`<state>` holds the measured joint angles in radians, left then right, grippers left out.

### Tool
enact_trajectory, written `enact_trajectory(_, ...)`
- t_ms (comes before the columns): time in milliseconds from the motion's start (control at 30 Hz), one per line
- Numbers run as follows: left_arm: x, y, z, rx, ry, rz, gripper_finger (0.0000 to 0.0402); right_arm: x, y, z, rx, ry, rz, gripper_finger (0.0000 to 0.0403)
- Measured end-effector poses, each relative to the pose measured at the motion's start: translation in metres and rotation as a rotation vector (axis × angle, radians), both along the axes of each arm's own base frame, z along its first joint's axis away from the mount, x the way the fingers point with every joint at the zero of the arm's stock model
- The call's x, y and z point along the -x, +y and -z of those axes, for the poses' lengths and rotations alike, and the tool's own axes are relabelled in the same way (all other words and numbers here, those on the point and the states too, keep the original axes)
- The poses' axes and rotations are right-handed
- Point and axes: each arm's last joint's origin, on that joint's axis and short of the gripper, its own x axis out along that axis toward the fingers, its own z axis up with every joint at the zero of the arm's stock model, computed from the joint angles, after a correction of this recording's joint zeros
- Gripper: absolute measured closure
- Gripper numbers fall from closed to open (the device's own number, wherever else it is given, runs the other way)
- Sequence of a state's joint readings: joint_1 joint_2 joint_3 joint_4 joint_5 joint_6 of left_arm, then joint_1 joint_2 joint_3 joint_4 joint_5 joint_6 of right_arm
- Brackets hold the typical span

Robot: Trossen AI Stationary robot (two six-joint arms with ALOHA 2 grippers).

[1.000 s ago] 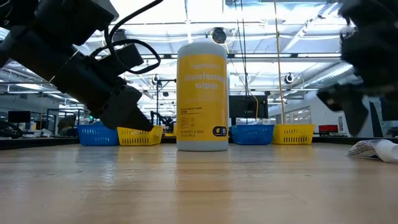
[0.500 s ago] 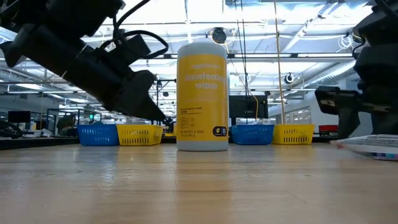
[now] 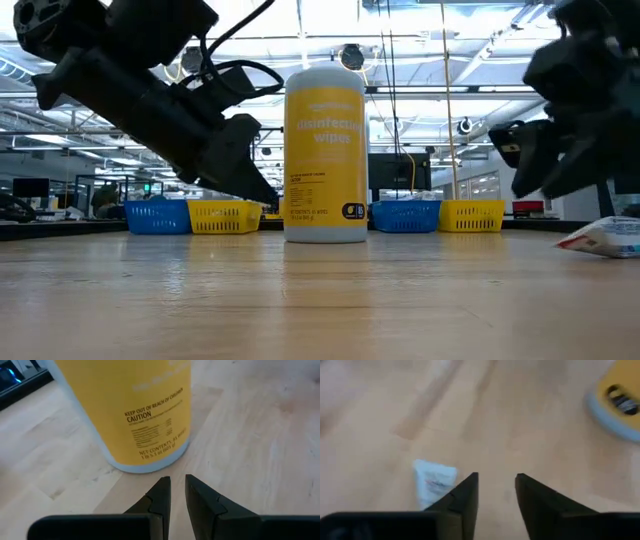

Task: Pick & Place Travel size toiletries
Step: Put the toothpaste into the left blue bin

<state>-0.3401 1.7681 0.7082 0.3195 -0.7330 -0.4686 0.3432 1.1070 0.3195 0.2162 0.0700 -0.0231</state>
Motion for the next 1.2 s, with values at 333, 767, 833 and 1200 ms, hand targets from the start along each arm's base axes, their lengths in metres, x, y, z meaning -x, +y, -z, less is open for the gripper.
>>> enact_trajectory(333,0.000,0.000,0.000,-0.013,0.010,0.011,0.0341,0.019,0.016,0.009,-0.101,0.286,0.028,0.0143)
enact_trajectory(767,-0.004,-0.004,-0.003,0.004,-0.012,0.098,0.0341,0.026,0.019,0.022,-0.160,0.145,0.020,0.0322)
enact_trajectory(833,-0.007,-0.006,-0.007,0.001,-0.042,0.151,0.0341,0.022,0.021,0.019,-0.162,0.087,0.007,0.0357)
enact_trajectory(1200,-0.031,-0.002,-0.040,0.130,-0.318,0.502,0.0276,-0.025,0.033,0.021,0.067,-0.215,0.009,0.0346)
